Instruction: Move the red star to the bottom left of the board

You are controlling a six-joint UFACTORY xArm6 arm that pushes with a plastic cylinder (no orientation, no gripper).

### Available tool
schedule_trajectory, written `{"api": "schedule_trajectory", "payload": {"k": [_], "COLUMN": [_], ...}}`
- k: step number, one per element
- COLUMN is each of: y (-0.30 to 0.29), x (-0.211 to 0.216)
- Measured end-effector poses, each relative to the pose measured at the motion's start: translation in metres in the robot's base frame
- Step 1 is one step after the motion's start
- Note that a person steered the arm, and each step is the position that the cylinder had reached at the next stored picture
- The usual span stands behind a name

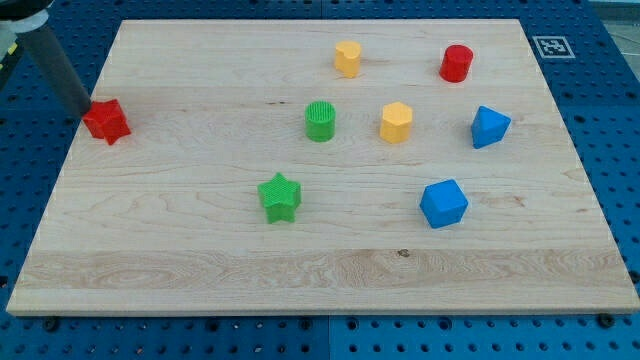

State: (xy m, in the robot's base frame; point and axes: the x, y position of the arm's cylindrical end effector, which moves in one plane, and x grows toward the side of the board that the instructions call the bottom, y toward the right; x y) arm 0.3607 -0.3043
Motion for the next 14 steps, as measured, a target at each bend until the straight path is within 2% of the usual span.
{"api": "schedule_trajectory", "payload": {"k": [1,2,4,6,7,8,9,10,11,13,14], "y": [-0.001,-0.001,0.071,0.091,0.097,0.037,0.0,-0.001,-0.001,0.019,0.024], "x": [-0.023,-0.022,-0.029,-0.028,0.006,0.013,-0.019,-0.016,0.026,0.03,0.047]}}
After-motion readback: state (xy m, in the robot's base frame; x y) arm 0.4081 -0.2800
